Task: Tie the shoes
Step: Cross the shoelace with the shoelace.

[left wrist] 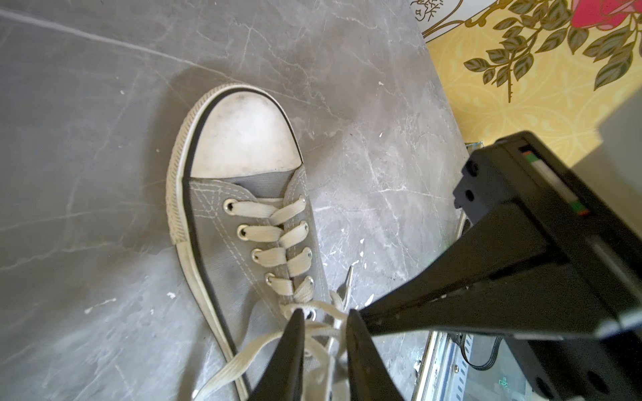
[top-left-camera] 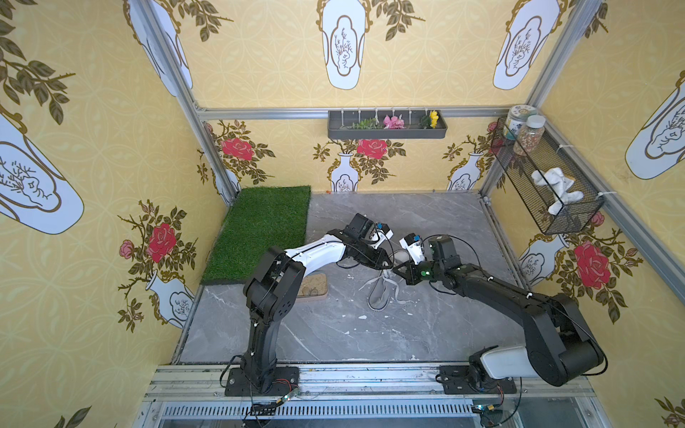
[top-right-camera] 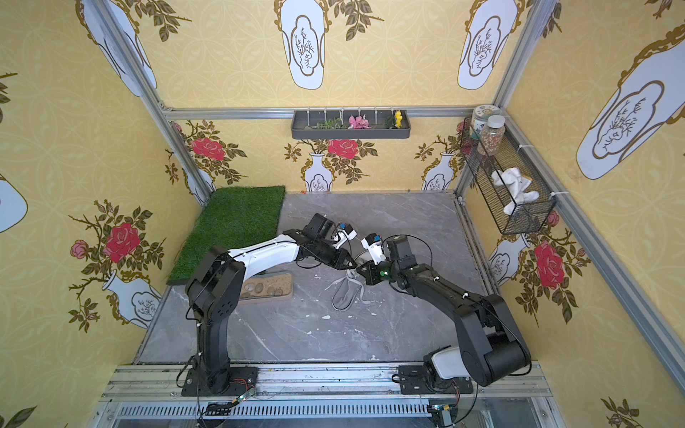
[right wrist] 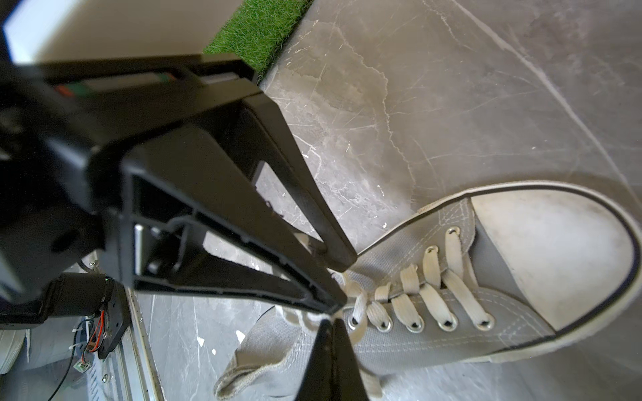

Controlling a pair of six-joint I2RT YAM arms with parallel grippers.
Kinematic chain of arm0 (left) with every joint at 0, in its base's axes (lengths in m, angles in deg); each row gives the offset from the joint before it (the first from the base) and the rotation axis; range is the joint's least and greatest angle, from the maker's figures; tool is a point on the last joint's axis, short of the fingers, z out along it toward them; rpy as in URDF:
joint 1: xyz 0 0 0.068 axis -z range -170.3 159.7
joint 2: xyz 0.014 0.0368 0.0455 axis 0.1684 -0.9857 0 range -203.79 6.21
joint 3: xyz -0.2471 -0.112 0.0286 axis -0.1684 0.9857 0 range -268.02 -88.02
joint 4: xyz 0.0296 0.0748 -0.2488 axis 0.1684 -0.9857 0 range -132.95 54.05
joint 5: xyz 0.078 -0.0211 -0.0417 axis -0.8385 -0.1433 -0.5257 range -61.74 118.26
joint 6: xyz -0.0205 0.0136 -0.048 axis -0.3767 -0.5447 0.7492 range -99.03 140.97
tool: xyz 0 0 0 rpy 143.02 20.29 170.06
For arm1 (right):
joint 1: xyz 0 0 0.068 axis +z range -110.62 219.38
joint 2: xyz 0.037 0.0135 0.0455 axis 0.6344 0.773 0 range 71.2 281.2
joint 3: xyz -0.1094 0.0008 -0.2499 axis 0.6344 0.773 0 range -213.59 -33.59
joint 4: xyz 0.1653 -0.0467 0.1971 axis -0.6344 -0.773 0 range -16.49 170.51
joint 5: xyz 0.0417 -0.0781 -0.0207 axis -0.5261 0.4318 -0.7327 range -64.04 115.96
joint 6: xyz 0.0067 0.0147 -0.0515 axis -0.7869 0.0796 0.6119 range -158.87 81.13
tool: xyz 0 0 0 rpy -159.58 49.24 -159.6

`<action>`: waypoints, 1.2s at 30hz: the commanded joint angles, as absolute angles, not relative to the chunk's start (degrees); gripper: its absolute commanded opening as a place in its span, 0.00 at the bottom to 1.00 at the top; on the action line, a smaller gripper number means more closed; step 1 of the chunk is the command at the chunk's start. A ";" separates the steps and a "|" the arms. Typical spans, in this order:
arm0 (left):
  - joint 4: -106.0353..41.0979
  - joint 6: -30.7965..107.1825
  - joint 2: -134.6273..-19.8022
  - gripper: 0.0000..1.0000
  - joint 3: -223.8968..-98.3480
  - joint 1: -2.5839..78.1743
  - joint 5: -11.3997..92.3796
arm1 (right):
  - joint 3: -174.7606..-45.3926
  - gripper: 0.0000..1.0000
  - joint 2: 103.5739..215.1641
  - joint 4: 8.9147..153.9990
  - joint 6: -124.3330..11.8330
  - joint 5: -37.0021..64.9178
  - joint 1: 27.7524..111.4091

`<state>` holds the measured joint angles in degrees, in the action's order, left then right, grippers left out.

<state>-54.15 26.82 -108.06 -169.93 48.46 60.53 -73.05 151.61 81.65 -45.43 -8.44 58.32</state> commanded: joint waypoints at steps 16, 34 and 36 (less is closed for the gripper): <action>-54.12 26.16 -108.53 0.29 -169.41 47.84 65.13 | -73.49 0.01 151.96 81.65 -45.36 -7.33 58.29; -56.41 25.70 -109.81 0.02 -171.25 47.84 65.87 | -73.47 0.01 152.11 81.76 -45.57 -7.43 58.18; -56.56 25.63 -109.76 0.00 -171.29 47.84 65.92 | -73.53 0.01 152.14 81.82 -45.68 -7.39 58.26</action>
